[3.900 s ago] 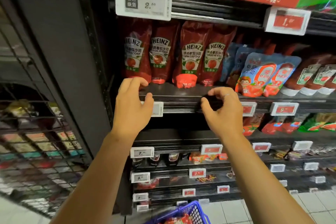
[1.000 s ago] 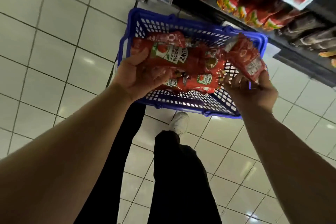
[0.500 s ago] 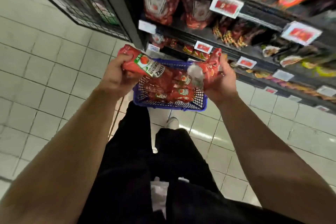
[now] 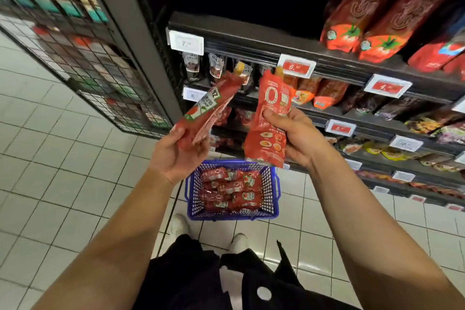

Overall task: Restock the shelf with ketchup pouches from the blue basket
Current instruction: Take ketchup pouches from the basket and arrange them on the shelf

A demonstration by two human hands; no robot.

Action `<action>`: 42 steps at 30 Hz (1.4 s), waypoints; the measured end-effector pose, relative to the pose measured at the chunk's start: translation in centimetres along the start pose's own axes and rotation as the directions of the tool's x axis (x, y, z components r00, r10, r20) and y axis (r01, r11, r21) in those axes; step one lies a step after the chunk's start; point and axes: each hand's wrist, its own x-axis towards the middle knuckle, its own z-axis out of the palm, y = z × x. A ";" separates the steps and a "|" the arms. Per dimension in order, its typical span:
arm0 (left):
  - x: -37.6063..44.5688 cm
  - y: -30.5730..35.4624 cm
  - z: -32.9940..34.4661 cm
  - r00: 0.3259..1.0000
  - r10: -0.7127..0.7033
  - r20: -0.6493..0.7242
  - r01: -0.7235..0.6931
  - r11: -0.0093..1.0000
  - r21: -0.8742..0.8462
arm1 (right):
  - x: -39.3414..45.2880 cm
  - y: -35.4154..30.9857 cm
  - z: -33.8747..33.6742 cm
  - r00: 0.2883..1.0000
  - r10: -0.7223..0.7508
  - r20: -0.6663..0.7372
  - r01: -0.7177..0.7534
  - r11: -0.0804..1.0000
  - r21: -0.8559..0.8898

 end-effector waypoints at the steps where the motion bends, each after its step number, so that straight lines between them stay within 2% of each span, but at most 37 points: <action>1: 0.1 0.5 0.7 0.999 -0.011 0.040 0.011 1.000 -0.007 | -0.2 -0.8 1.0 1.000 -0.031 -0.008 0.030 0.999 -0.010; 4: 0.6 2.0 2.1 0.994 0.009 0.109 0.000 0.997 -0.083 | 0.1 -2.7 4.0 0.994 -0.087 -0.063 0.087 0.996 -0.008; 6: 0.7 3.4 2.9 0.989 0.008 0.151 0.008 0.994 -0.105 | 0.5 -3.5 5.8 0.994 -0.066 -0.090 0.068 0.997 0.029; 10: 1.2 6.6 3.6 0.956 -0.099 0.278 0.085 0.994 0.062 | 1.2 -4.5 8.3 0.992 -0.017 -0.126 0.026 0.997 0.066; 12: 1.5 8.0 3.2 0.945 -0.168 0.282 0.121 0.977 0.176 | 1.5 -4.7 9.0 0.987 -0.044 -0.156 0.072 0.982 0.176; 14: 1.9 8.9 3.0 0.942 -0.231 0.242 0.160 0.946 0.282 | 1.8 -4.7 10.3 0.991 -0.052 -0.120 0.099 0.897 0.430; 15: 2.0 9.2 2.9 0.941 -0.250 0.227 0.173 0.934 0.313 | 1.9 -4.6 10.9 0.992 -0.076 -0.098 0.115 0.856 0.504; 17: 2.3 9.2 2.8 0.934 -0.271 0.232 0.203 0.939 0.278 | 2.3 -4.3 11.3 0.985 -0.137 -0.108 0.174 0.842 0.511; 19: 2.6 9.3 3.0 0.930 -0.294 0.219 0.262 0.951 0.163 | 2.4 -3.8 10.9 0.992 -0.124 -0.033 0.121 0.830 0.545; 22: 3.5 9.9 3.5 0.915 -0.300 0.270 0.305 0.952 0.024 | 2.4 -3.6 9.8 0.996 -0.072 -0.050 0.087 0.871 0.483; 26: 5.3 11.1 4.2 0.880 -0.306 0.363 0.323 0.946 0.014 | 3.2 -4.4 9.8 0.995 -0.011 -0.101 0.049 0.920 0.389; 29: 6.6 11.6 4.3 0.903 -0.242 0.354 0.195 0.967 0.163 | 3.6 -5.7 9.7 0.982 0.100 -0.161 -0.064 0.974 0.218; 31: 7.1 11.8 4.6 0.906 -0.230 0.354 0.115 0.942 0.317 | 4.0 -6.4 9.4 0.971 0.133 -0.201 -0.107 0.985 0.136; 35: 8.1 12.2 6.2 0.948 -0.151 0.280 -0.029 0.835 0.549 | 5.6 -7.9 8.0 0.973 0.009 -0.231 -0.022 0.998 -0.052; 39: 10.1 12.8 9.0 0.978 0.068 0.196 -0.187 0.694 0.695 | 8.2 -10.4 6.5 0.970 -0.133 -0.203 0.102 0.983 -0.154; 42: 12.6 13.6 11.1 0.959 0.241 0.150 -0.274 0.650 0.709 | 10.9 -11.5 5.0 0.976 -0.171 -0.136 0.150 0.976 -0.155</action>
